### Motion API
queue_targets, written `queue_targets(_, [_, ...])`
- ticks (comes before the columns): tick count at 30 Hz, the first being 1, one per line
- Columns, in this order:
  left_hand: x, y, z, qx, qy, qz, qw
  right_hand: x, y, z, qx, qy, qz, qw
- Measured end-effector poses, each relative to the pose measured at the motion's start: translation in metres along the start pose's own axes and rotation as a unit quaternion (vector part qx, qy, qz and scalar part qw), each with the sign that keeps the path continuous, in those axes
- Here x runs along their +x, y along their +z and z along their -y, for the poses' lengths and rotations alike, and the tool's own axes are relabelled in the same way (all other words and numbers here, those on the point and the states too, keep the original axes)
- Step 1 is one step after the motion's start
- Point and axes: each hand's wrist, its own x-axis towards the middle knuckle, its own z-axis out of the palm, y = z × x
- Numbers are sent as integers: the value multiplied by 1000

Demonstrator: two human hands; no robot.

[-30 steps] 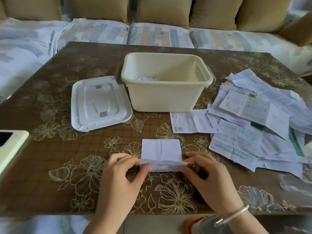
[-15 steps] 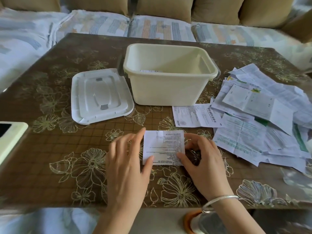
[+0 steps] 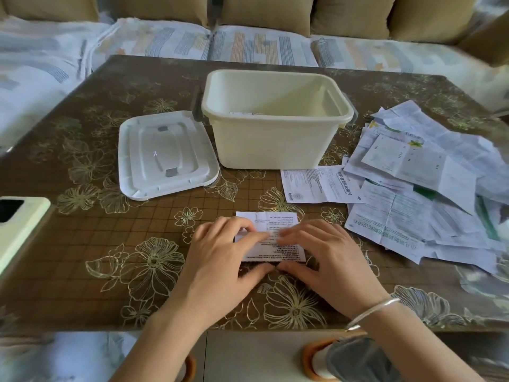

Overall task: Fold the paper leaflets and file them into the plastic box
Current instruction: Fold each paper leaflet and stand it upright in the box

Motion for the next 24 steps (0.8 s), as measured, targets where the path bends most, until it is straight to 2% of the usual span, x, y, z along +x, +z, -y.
queue_targets(5, [4,0,7,-14,4,-3,1000,3,-3,-4,-22,-87,-30,996])
queue_targets(11, [-3,-4,-5,-56,6,-90,994,-2,-8,0,52,0,-69,996])
queue_targets(17, [-14,3,-15,-96,-58,-100,989,-22,-5,10,157,119,-103,975])
queue_targets(24, [-11,13,-17,-40,-83,-119,989,-15,1,15,76,165,-71,981])
